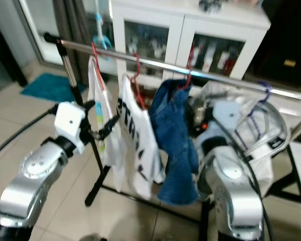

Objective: Hang hanger

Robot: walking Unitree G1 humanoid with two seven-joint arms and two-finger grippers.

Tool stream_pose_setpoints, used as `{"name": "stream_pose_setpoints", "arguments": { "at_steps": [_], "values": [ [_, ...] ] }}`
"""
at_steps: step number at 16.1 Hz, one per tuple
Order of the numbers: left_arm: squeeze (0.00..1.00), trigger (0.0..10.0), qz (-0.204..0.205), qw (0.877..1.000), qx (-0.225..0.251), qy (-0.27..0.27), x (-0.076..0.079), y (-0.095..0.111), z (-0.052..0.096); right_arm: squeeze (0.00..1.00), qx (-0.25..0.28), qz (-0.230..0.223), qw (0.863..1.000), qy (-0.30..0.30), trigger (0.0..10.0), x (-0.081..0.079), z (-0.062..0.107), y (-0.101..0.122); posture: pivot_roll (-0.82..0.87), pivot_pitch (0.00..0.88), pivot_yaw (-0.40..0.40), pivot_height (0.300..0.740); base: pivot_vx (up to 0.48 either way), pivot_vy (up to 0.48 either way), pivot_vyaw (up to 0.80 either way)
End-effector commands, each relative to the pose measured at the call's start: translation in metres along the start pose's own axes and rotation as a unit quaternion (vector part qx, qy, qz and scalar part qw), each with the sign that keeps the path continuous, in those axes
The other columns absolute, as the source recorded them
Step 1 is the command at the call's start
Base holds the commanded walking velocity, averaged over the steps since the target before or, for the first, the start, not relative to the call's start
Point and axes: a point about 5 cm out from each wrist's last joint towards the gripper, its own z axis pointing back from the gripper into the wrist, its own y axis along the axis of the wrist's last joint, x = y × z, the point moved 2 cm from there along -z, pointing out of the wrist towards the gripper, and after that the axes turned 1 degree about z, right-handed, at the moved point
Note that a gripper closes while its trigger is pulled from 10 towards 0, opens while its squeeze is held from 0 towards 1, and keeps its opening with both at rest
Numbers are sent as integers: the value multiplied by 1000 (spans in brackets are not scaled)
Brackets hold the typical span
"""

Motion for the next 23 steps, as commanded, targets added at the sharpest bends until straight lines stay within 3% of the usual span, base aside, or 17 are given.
{"name": "stream_pose_setpoints", "arguments": {
  "at_steps": [1, 4, 9, 13, 17, 19, 21, 23],
  "values": [
    [0, 10000, -4, 1000, 7, -9, 5, 3, -3, 0, -1, 15, 1000, -18, 10000, 7, -2, 0, 60, 12, -18, 740, 0, -341, 0],
    [0, 10000, -10, 1000, 7, -16, 7, 3, -5, 0, -3, 24, 1000, -20, 10000, 7, -7, 1, 58, 6, -18, 740, 0, -227, 0],
    [0, 10000, -1, 998, 5, -55, 15, 0, -2, 0, -43, 78, 995, -34, 10000, 13, -16, -1, 60, 6, -23, 740, 0, 0, 0],
    [0, 10000, 1, 996, -8, -94, 20, -3, 1, 0, -72, 108, 989, -73, 10000, 37, -28, 2, 56, 17, -11, 740, 0, 0, 0],
    [0, 10000, -5, 989, -23, -146, 24, -4, 4, 0, -137, 179, 971, -74, 10000, 78, -45, 0, 55, 23, -14, 740, 0, 0, 0],
    [0, 10000, 14, 979, -22, -201, 32, 0, 9, 0, -153, 185, 968, -72, 10000, 88, -48, 1, 57, 25, -24, 740, 0, 0, 0],
    [0, 10000, 25, 959, -21, -282, 46, 6, 16, 0, -171, 181, 967, -61, 10000, 98, -53, 2, 57, 28, -28, 740, 0, 0, 0],
    [0, 10000, 25, 952, -21, -303, 49, 9, 16, 0, -183, 184, 964, -51, 10000, 105, -54, 4, 53, 32, -25, 740, 0, 0, 0]
  ]
}}
